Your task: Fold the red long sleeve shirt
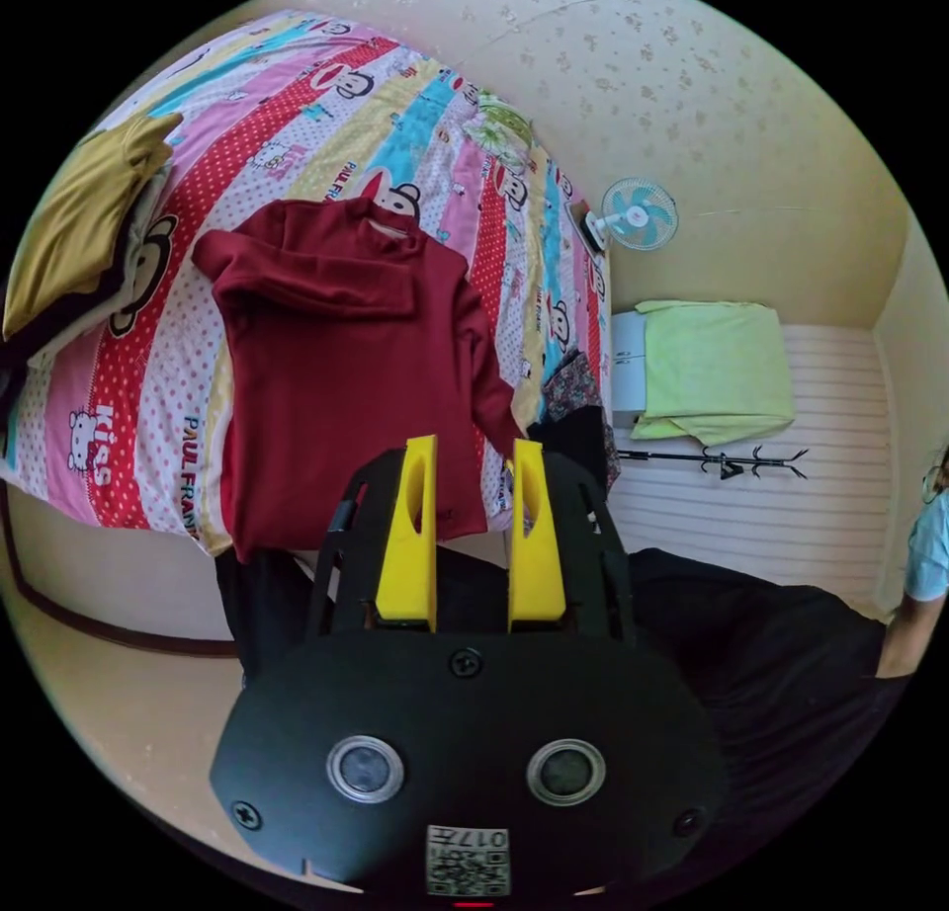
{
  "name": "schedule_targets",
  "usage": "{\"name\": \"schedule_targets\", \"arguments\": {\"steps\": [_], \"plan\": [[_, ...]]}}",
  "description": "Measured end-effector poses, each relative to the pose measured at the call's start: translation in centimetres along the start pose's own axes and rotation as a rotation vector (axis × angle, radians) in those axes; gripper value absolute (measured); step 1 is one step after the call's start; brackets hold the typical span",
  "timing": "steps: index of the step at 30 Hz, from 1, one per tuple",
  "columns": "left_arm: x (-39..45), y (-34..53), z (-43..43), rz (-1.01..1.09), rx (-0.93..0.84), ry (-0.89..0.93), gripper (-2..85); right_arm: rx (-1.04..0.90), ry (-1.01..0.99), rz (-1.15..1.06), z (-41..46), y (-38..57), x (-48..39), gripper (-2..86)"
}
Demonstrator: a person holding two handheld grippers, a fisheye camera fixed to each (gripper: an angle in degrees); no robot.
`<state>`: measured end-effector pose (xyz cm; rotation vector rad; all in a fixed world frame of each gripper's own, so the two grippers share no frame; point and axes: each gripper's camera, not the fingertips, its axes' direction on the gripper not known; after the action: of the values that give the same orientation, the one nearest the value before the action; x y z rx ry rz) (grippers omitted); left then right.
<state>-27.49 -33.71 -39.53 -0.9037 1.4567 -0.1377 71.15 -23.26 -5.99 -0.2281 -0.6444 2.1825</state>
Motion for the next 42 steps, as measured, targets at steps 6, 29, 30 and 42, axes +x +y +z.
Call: {"name": "schedule_targets", "arguments": {"steps": [6, 29, 30, 42], "plan": [[-1.2, 1.1, -1.1, -0.064, 0.096, 0.105, 11.3, -0.275, -0.450, -0.300, -0.4, 3.9, -13.1, 3.1], [-9.2, -27.1, 27.0, 0.101, -0.054, -0.293, 12.0, -0.465, -0.196, -0.615, -1.9, 0.8, -18.8, 3.0], [-8.8, -26.9, 27.1, 0.105, -0.020, -0.316, 10.7, -0.473, -0.200, -0.622, -2.1, 0.7, -18.3, 3.0], [-7.1, -28.1, 22.4, 0.090, 0.069, 0.160, 10.1, -0.491, -0.360, -0.854, 1.3, 6.7, -16.3, 2.9]]}}
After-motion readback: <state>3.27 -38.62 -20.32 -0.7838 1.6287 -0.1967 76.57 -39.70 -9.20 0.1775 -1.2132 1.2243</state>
